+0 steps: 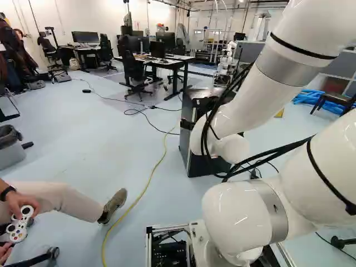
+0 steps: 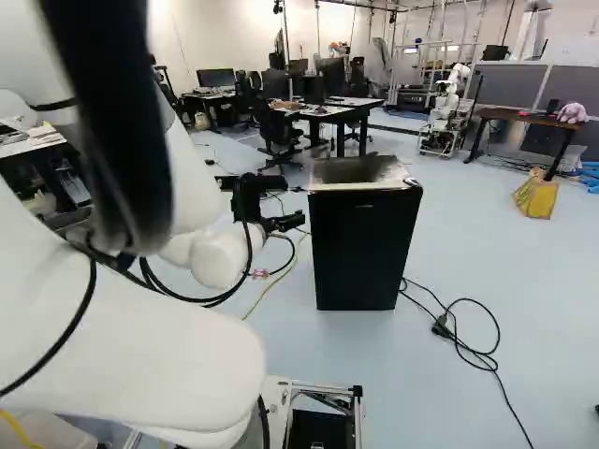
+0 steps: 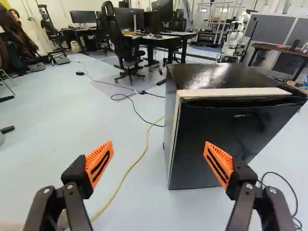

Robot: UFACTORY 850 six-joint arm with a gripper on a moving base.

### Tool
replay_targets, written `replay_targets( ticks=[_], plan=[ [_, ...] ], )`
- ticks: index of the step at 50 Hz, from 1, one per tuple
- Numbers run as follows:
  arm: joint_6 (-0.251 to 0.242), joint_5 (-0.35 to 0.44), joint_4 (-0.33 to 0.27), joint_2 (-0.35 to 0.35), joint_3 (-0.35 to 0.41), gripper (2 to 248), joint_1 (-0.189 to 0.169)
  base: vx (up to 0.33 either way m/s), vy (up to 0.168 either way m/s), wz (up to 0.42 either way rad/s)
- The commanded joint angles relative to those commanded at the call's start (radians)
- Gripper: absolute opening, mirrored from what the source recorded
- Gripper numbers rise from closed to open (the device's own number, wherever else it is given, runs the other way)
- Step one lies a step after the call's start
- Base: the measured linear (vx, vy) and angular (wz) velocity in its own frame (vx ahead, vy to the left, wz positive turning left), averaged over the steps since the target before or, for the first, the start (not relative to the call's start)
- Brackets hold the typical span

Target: Grab a drink from the fridge

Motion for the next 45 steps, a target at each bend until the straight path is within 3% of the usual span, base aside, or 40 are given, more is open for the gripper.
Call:
replay_targets(
  ticks=[45],
  plan=[
    [0.0,0.0,0.0,0.0,0.0,247,0.0,0.01,-0.017,-0.006]
  ],
)
